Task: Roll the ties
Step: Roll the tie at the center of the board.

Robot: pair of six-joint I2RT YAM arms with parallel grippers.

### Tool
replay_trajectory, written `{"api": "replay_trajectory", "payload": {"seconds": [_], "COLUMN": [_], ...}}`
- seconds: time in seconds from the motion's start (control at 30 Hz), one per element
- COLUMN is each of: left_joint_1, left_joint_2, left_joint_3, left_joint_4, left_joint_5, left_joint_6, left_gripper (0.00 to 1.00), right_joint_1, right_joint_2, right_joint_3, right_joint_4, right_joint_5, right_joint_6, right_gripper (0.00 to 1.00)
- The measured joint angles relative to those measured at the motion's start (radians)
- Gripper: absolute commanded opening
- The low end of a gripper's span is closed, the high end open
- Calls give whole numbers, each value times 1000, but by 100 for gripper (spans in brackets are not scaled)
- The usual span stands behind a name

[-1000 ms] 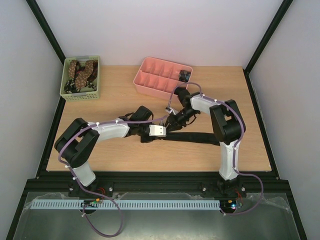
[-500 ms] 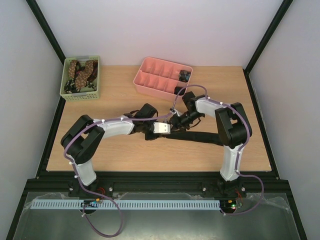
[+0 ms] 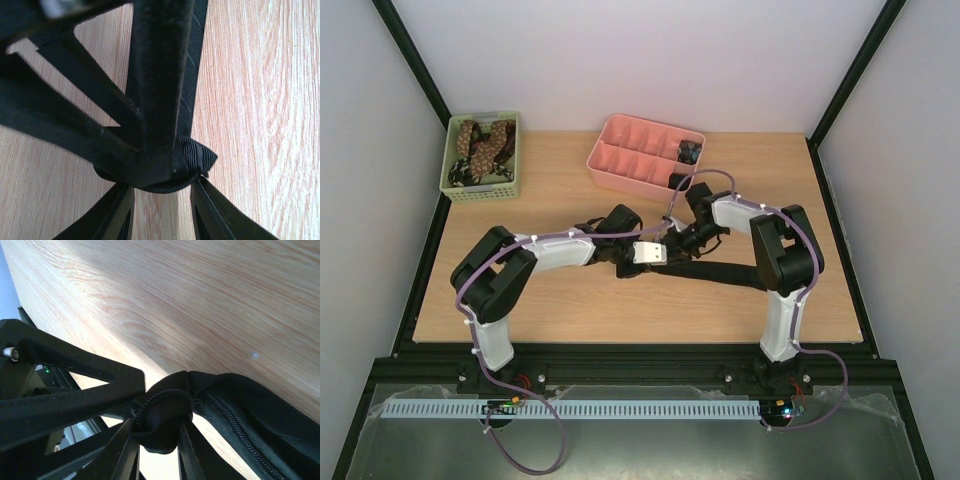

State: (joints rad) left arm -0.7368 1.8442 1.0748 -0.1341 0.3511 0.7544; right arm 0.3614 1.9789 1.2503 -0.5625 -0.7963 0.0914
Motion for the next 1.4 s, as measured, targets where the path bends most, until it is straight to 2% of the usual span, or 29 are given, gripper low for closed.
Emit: {"api": "replay_trajectory", "payload": {"seconds": [0.13,0.23,0.3,0.4,0.63,0.87,1.0,1.1,1.27,1.4], "left_joint_1": [0,9,15,24,30,32,48,80,130,114], "left_joint_2": [0,0,0,2,63,170,179,138,-42,-98], "left_joint_3": [3,3,3,5,61,189,204,153,-37,-106], "left_joint_4": [1,6,13,18,21,-18,-39,-34,-44,-35], "left_joint_5": [5,21,34,53,92,117,143,166,177,183], "left_joint_6": [-6,-16,-21,-23,18,99,106,105,108,90], "left_gripper": [39,49,61,66,68,67,67,67,68,68], "right_joint_1": [-24,-50,-61,-72,-113,-136,-145,-131,-54,5], "right_joint_2": [4,11,17,27,73,148,184,209,216,235], "right_joint_3": [0,-2,-2,-2,13,64,88,115,121,141], "right_joint_4": [-2,-11,-19,-26,-69,-156,-212,-247,-275,-322], "right_joint_5": [14,17,15,9,-52,-121,-167,-191,-227,-248], "right_joint_6": [-21,-47,-67,-95,-163,-275,-332,-361,-391,-441], "right_gripper": [14,14,13,10,2,1,1,1,1,1]}}
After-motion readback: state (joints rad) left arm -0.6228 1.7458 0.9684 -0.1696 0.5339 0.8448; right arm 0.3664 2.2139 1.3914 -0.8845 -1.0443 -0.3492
